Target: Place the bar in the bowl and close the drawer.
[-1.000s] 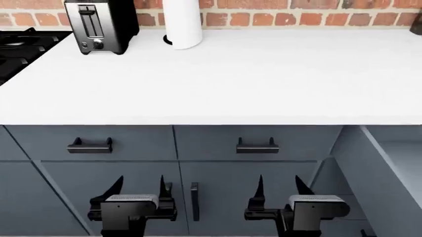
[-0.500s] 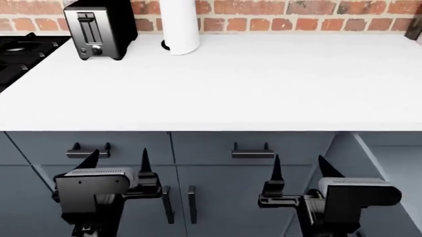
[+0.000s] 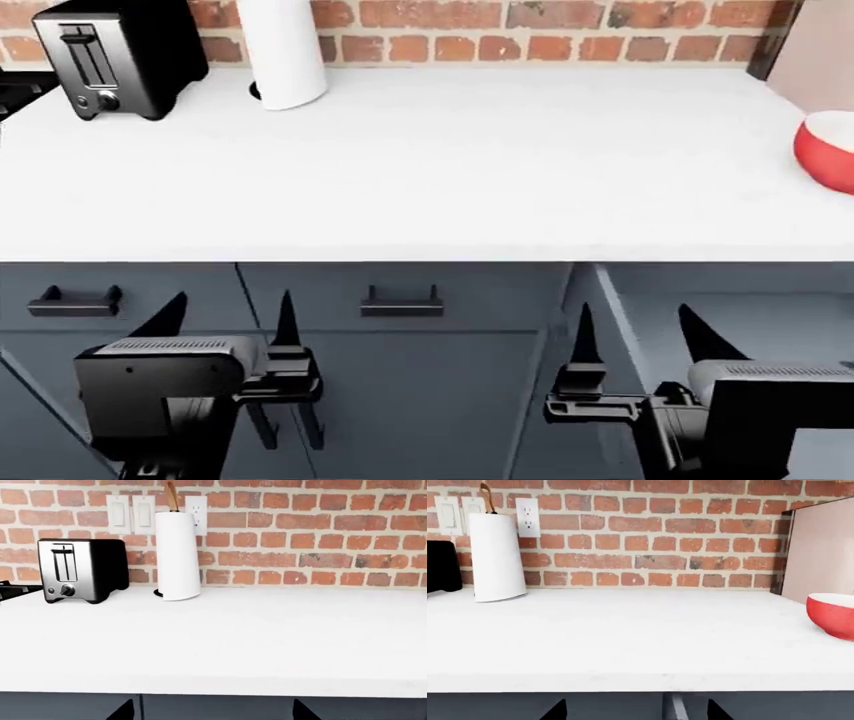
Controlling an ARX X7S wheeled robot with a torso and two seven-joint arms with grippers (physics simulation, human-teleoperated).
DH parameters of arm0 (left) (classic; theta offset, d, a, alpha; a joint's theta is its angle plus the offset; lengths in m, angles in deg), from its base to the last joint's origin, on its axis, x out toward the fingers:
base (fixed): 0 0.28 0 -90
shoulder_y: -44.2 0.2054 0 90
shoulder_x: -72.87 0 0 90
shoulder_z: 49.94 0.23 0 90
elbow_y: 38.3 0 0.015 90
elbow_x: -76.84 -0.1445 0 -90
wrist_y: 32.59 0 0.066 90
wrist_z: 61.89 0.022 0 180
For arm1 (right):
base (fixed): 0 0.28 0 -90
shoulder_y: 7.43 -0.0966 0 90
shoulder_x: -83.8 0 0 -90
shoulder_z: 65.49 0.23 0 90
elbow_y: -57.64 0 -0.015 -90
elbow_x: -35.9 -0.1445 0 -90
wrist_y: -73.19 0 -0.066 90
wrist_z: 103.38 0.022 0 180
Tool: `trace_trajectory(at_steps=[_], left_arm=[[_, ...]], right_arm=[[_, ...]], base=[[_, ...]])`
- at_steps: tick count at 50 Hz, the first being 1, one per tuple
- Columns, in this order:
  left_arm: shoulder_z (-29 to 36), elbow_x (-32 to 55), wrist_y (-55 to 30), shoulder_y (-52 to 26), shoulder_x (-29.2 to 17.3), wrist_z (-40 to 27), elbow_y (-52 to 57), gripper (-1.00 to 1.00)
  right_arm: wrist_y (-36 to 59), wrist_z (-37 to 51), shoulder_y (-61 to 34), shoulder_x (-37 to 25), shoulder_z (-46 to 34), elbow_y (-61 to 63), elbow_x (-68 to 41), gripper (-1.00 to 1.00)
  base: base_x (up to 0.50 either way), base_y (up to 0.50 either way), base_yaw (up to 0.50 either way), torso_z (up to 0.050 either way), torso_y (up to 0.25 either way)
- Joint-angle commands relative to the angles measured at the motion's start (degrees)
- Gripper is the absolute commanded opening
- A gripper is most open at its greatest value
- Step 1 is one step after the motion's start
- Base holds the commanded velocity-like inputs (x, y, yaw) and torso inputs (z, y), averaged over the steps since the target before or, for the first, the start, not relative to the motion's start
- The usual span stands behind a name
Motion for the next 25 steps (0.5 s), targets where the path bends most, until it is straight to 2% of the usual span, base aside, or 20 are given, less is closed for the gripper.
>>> trace_trajectory(at_steps=[1,25], left_arm=[[0.16,0.72,-0.33,0.02,-0.53,-0.47,0.57,1.0],[-0.51,2.58,-0.66,0.26,-1.26,-1.47,1.47,1.0]], right_arm=[[0.55,0.45,0.25,-0.56,0.61,1.3,-0.91,1.0],[0.99,1.32,0.03,-1.55,0.82,1.75,-2.3,1.0]], base=[[-0.02,-0.5,0.0,0.0,0.0],[-0.02,-0.5,0.0,0.0,0.0]])
